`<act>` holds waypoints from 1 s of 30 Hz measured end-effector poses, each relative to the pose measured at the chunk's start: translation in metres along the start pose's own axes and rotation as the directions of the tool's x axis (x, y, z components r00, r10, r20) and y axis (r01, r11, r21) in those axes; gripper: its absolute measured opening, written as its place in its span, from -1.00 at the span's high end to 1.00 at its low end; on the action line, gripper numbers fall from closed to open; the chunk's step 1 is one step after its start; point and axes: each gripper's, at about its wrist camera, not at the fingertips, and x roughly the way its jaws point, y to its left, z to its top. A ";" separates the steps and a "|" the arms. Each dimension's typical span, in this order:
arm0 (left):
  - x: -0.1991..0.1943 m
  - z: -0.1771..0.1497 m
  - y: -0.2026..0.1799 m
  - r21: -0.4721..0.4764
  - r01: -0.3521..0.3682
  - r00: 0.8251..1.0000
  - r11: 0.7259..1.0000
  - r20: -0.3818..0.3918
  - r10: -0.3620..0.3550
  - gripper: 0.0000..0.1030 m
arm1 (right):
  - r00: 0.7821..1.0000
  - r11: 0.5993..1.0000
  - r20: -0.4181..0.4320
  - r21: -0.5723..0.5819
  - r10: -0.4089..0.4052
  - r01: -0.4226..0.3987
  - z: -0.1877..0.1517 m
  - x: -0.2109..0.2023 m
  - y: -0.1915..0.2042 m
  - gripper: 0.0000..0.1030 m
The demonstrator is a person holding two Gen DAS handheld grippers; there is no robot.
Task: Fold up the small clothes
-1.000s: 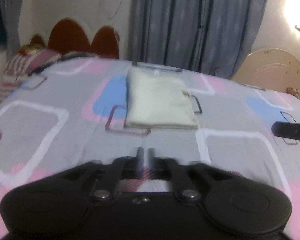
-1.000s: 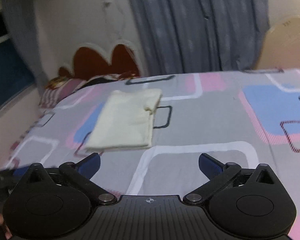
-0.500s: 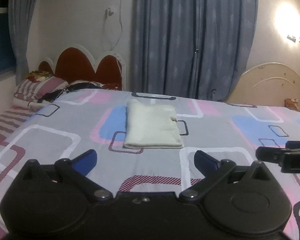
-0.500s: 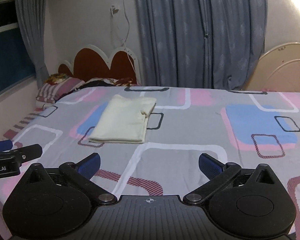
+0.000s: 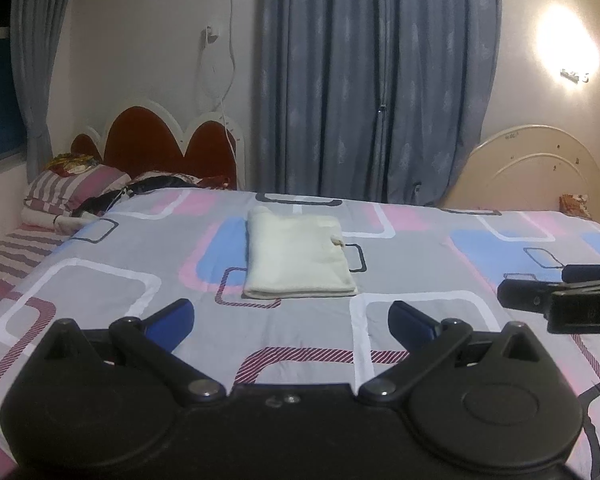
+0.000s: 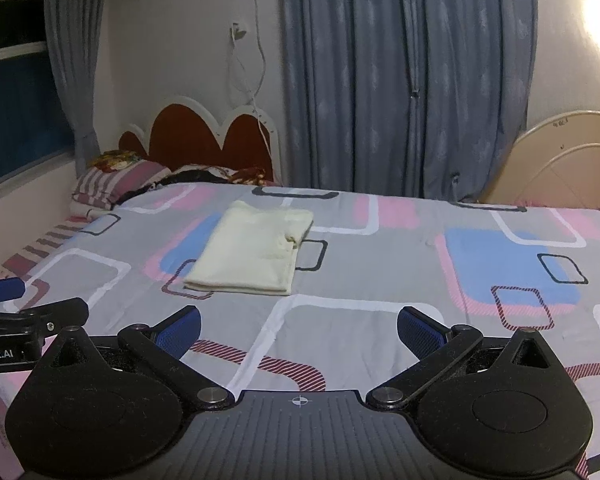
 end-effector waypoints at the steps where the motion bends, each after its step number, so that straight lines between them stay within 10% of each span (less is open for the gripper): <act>1: -0.002 -0.001 0.000 0.001 0.002 1.000 1.000 0.002 -0.002 -1.00 | 1.000 1.000 0.002 -0.001 0.001 -0.001 0.000 -0.001 0.000 -1.00; 30: -0.010 -0.003 -0.007 -0.018 -0.016 1.000 1.000 0.015 0.016 -1.00 | 1.000 0.999 0.022 -0.033 0.021 -0.020 -0.001 -0.012 -0.009 -1.00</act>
